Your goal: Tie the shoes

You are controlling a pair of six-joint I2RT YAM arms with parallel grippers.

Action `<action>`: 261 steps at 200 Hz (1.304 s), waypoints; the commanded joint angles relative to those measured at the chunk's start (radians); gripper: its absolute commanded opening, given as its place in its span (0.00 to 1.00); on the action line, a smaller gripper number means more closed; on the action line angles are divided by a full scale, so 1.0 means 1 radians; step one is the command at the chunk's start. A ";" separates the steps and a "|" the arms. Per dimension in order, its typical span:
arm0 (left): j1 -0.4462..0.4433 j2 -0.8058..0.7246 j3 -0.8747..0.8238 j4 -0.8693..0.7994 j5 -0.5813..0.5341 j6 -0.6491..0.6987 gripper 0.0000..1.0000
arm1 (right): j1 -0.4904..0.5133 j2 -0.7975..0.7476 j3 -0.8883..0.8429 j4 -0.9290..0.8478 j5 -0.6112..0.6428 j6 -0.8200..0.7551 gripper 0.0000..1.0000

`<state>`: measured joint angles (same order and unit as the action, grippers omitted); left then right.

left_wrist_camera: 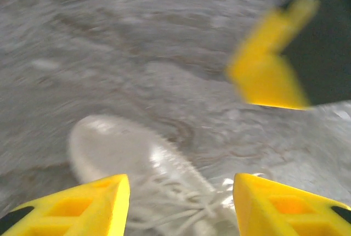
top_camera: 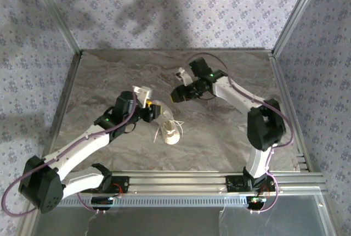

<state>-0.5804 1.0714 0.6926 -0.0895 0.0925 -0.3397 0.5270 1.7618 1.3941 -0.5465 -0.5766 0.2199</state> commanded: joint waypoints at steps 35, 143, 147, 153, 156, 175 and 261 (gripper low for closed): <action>0.133 -0.002 -0.094 -0.061 0.048 -0.367 0.52 | 0.085 -0.191 -0.380 0.191 0.221 0.514 0.53; 0.132 0.275 -0.139 0.202 0.236 -0.656 0.57 | 0.116 -0.211 -0.509 0.424 0.244 0.771 0.61; 0.133 0.281 -0.142 0.211 0.240 -0.662 0.57 | 0.118 -0.208 -0.508 0.429 0.241 0.774 0.61; 0.132 0.292 -0.148 0.227 0.245 -0.670 0.57 | 0.120 -0.203 -0.507 0.437 0.236 0.779 0.61; 0.132 0.297 -0.151 0.235 0.248 -0.676 0.57 | 0.120 -0.201 -0.506 0.441 0.235 0.781 0.61; 0.128 0.324 -0.157 0.271 0.257 -0.700 0.57 | 0.128 -0.178 -0.499 0.454 0.221 0.795 0.61; 0.074 0.401 -0.187 0.438 0.258 -0.787 0.56 | 0.160 -0.159 -0.509 0.464 0.226 0.841 0.64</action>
<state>-0.4923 1.4456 0.5304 0.2478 0.3298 -1.0760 0.6796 1.5887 0.8944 -0.0956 -0.3546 1.0294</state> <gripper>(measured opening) 0.568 0.637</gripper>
